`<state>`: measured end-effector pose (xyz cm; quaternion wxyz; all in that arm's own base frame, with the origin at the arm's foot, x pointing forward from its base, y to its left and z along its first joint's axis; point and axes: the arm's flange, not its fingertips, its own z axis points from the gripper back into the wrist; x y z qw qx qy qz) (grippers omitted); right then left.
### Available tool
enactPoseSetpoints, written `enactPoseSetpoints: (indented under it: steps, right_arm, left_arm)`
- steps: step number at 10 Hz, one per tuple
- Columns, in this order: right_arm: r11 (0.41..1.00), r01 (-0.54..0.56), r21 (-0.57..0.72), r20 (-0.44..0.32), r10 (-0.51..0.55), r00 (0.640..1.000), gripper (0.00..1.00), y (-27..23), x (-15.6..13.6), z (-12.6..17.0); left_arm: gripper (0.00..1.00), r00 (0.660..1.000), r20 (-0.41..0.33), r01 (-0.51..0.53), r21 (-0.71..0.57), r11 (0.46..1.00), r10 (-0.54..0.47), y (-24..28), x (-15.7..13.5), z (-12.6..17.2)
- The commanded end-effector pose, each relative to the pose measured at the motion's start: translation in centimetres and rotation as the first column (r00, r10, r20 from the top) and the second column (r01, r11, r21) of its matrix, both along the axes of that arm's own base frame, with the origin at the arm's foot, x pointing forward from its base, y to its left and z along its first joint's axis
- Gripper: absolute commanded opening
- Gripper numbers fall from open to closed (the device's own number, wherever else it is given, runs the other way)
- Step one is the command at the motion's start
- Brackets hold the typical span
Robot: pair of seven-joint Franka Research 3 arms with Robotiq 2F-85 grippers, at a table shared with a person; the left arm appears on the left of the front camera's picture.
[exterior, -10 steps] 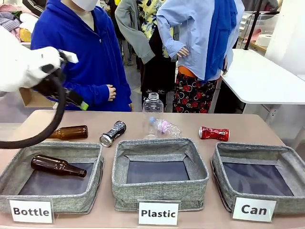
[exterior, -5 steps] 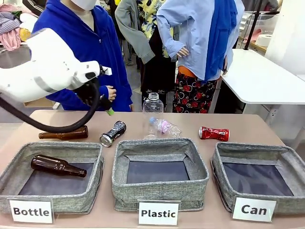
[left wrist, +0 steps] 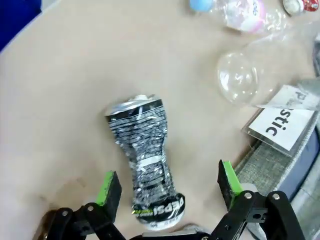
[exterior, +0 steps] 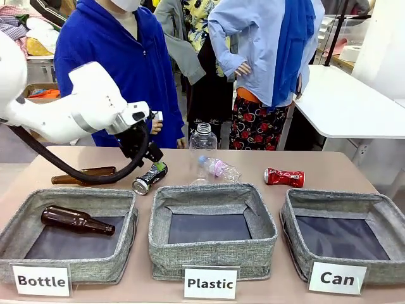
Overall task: Sort the can waste into the basket.
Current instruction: Pick up the can waste from the table and place it in the right Fabric basket.
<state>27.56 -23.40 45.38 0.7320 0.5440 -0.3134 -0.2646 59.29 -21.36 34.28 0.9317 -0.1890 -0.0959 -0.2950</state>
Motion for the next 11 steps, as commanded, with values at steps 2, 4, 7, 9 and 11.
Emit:
enactPoseSetpoints:
  steps: [2,4,7,9,11]
  right_arm:
    - [1.000,0.006,-0.001,0.041,-0.006,0.999,1.00,-0.1,0.3,0.0]
    - [1.000,0.006,-0.001,0.041,-0.006,0.999,1.00,-0.1,0.3,0.0]
    - [1.000,0.006,-0.001,0.041,-0.006,0.999,1.00,-0.1,0.3,0.0]
    - [1.000,0.006,-0.001,0.041,-0.006,0.999,1.00,-0.1,0.3,0.0]
    - [1.000,0.006,-0.001,0.041,-0.006,0.999,1.00,-0.1,0.3,0.0]
  left_arm:
    - [1.00,0.999,-0.027,0.035,0.079,0.996,-0.033,-1.0,1.0,-3.0]
    - [1.00,0.999,0.037,0.023,0.138,0.990,-0.029,-1.0,1.0,-4.5]
    - [0.00,0.996,0.069,0.041,0.131,0.991,-0.051,-0.9,0.3,-4.0]
    - [0.00,0.997,0.069,0.037,0.127,0.991,-0.046,-0.6,0.3,-3.8]
    - [0.02,0.997,0.053,0.047,0.066,0.997,-0.051,0.4,-0.4,-2.6]
